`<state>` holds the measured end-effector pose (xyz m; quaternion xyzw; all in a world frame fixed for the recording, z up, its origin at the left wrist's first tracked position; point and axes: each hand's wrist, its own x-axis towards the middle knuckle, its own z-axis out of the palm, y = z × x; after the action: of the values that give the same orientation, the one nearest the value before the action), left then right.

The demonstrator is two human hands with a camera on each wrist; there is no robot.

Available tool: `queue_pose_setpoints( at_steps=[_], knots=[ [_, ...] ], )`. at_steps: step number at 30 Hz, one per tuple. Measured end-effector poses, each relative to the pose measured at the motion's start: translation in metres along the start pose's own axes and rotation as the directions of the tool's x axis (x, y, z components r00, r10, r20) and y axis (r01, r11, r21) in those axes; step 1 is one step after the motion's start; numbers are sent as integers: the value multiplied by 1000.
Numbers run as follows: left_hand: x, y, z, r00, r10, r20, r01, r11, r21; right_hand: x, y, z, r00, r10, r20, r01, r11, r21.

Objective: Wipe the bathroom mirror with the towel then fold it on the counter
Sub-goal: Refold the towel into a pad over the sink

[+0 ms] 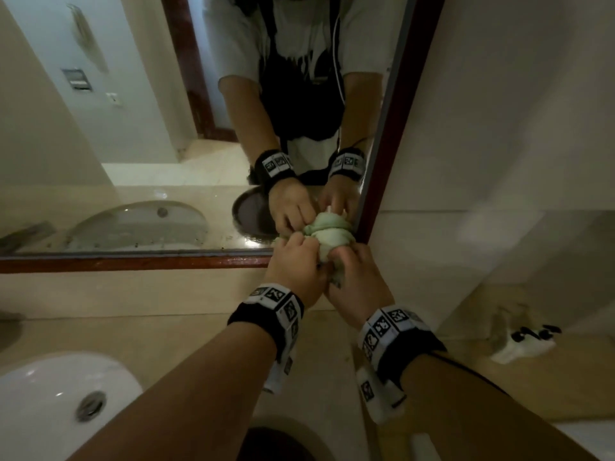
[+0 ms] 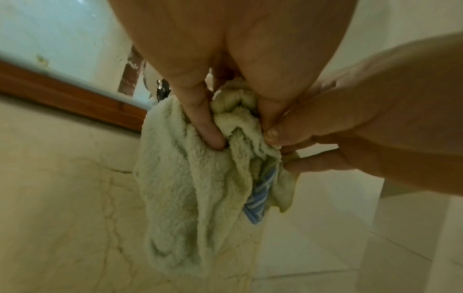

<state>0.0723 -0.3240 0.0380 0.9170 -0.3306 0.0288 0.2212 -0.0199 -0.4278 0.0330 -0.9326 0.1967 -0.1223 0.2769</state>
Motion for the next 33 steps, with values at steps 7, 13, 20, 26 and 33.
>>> queue_pose_setpoints(
  at_steps=[7, 13, 20, 26, 33],
  knots=[
    [-17, -6, -32, 931, -174, 322, 253, 941, -224, -10, 2, -34, 957, 276, 90, -290, 890, 352],
    [-53, 1, -37, 872, -297, 390, 489, 476, -731, -39, 18, -18, 823, 317, 471, -567, 411, 714],
    [-86, 12, -69, 892, -361, 273, 341, 140, -929, -57, 12, -21, 888, 280, 366, -460, 481, 747],
    [-107, 15, -83, 773, -473, 423, 630, 493, -600, -48, -4, -29, 814, 410, 412, -516, 180, 838],
    [-90, 32, -71, 723, -163, 671, 685, 46, -727, -40, -20, -35, 866, 354, 354, -430, 167, 887]
  ],
)
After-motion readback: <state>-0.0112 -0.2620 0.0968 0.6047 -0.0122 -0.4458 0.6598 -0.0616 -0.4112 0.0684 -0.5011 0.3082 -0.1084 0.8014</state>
